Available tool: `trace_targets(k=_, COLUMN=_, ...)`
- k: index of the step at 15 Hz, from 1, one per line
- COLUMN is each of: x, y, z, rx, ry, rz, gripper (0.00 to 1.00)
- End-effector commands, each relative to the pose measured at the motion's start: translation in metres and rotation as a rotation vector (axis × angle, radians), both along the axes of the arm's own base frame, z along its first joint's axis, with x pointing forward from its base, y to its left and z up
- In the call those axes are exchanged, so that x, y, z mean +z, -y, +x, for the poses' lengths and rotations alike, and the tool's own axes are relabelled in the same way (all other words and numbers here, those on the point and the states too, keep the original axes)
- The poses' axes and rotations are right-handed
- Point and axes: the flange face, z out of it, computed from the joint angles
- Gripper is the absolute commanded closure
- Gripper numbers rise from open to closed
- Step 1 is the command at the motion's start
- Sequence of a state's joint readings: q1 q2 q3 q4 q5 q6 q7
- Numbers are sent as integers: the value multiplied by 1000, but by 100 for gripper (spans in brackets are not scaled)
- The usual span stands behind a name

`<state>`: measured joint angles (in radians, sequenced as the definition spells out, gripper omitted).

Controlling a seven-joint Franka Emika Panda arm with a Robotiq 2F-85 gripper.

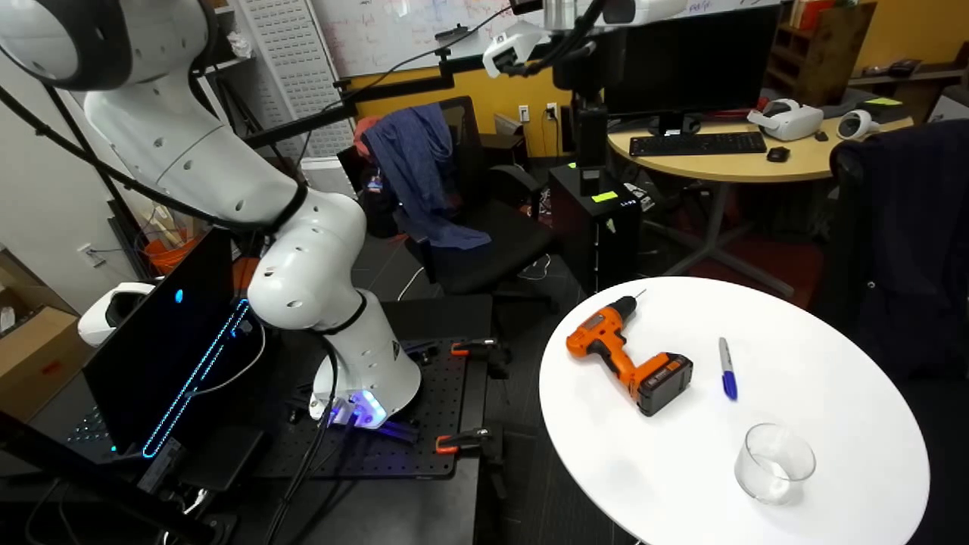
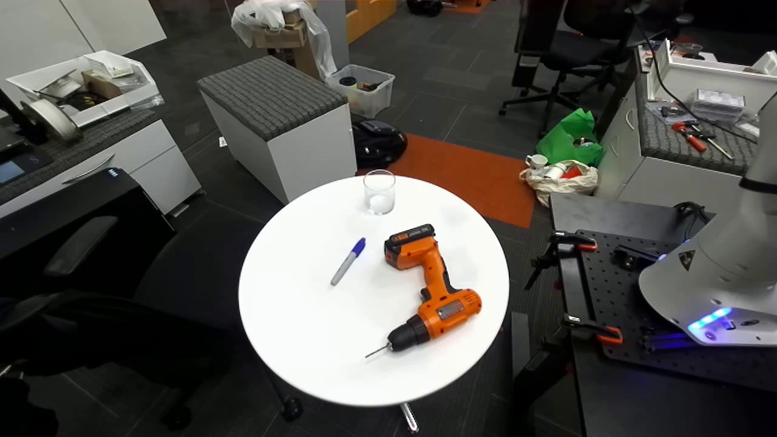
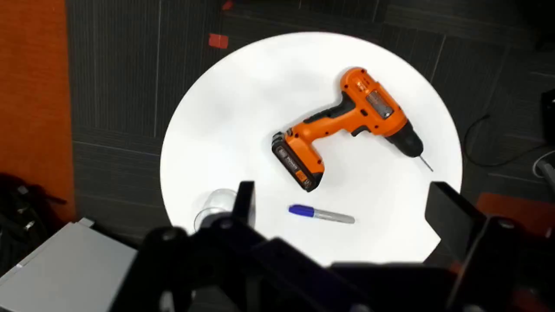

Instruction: Move the glass container to the left

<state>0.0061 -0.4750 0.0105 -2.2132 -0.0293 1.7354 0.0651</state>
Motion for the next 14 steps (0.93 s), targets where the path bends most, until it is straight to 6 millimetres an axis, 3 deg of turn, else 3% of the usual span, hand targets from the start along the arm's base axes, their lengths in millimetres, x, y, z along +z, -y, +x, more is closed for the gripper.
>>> trace_targets(k=1, x=-12, y=10, z=33, rx=19, ry=71, rz=-68, gripper=0)
trace_targets(k=6, x=-33, y=35, z=72, rx=-9, ry=172, rz=-131, gripper=0)
trace_targets(k=14, x=-61, y=76, z=110, rx=-52, ry=202, rz=-149, gripper=0)
